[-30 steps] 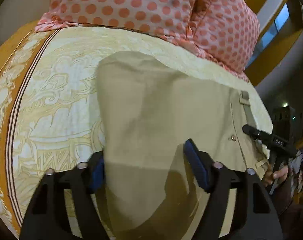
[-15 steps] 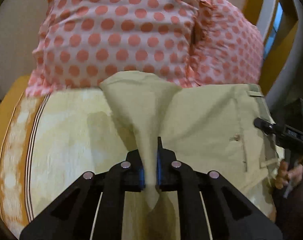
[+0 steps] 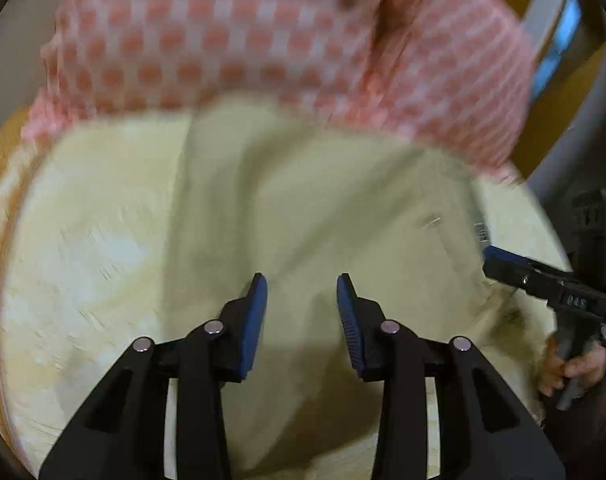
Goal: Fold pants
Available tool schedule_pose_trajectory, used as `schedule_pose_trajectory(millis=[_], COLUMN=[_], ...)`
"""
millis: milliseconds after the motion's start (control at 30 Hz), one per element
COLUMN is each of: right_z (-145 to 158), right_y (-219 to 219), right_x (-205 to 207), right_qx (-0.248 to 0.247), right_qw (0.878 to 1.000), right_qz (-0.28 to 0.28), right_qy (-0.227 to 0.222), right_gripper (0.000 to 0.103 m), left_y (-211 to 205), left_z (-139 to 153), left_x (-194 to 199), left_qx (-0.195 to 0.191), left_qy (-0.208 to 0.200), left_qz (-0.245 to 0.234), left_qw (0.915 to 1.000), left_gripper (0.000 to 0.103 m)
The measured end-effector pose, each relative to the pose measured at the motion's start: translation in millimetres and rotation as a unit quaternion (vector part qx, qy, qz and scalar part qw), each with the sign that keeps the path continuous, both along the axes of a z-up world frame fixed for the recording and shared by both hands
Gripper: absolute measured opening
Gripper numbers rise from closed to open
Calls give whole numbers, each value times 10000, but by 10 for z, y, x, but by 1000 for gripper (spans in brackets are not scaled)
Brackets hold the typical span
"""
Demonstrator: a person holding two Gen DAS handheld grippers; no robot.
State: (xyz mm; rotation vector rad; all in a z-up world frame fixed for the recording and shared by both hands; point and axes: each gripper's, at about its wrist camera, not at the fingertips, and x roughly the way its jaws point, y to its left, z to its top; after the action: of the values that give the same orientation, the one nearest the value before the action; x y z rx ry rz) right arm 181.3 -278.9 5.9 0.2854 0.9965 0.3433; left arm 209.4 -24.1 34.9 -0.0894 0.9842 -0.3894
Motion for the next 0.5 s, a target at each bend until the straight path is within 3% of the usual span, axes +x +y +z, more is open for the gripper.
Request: schedule_pose_trajectory(millis=[33,100,133,167,200,233,300,500], right_z=[17,125,207,283,326,326,252,-42], right_y=[21,4,2,47,111,185,377,600], right_x=[-3,-143,-326,-515,-721,-873,-1192,-1483], right_qx=[-242,-441,-522,-543,-582,-653,-916,-1437], right_qw=[9996,9981,9975,9972,9963,9955,9930,9852], right_qz=[-93,-417,-468,-450,-427,-398,-380,-583], right_qy=[108,136,-15,-237,-459,-556,-634,-733], right_gripper=[74,80,87,101,102,102,102,102], left_y=[-33,-59,-34,-10,14,35,58,116], left_z=[8,65,137,217,283,313,328,72], left_x=[-40,-136,-280,-471,-685,-842,-1207,-1769], left_qx=[152,337,266,262,388,527,761,878], left_qy=[-276,-239,-327,-510,-748,-921,-1211,-1173], left_qz=[83,148,200,221,312,421,540,678], left_qw=[9995,9990,9989,9981,9960,9935,9882,9869], left_gripper=[29,34,50,61,86,97,98,101])
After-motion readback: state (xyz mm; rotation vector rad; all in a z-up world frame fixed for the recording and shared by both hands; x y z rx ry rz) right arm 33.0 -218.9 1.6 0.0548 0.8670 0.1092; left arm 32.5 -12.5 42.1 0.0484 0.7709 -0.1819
